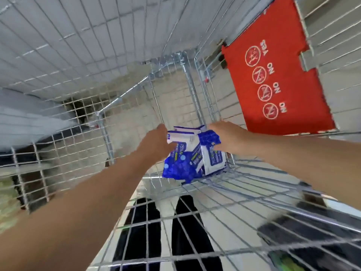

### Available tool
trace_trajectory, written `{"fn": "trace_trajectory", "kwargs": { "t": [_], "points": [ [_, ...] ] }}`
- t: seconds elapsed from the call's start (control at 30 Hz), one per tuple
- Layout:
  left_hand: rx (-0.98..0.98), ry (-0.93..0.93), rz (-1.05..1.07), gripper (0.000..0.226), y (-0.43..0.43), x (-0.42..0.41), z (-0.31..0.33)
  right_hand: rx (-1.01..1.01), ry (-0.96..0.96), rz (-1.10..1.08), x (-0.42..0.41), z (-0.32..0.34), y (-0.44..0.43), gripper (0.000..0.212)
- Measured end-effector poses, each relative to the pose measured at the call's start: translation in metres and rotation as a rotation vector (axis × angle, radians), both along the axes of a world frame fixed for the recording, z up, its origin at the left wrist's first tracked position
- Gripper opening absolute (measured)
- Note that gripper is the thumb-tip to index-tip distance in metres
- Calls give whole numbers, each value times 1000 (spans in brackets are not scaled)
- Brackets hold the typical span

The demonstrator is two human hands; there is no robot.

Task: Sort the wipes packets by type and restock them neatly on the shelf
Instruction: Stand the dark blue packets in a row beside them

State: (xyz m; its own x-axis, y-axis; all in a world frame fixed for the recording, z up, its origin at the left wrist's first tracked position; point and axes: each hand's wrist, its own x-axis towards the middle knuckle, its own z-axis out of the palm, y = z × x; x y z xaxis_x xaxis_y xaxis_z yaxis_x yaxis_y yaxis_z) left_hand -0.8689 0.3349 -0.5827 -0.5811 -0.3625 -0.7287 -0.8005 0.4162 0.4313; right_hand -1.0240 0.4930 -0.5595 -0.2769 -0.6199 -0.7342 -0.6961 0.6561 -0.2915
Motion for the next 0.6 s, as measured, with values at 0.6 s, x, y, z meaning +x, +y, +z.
{"fn": "trace_trajectory", "kwargs": {
  "t": [0.6],
  "points": [
    [234, -10, 398, 17, -27, 31, -14, -174, -109, 106, -1, -39, -10, 20]
  ]
}}
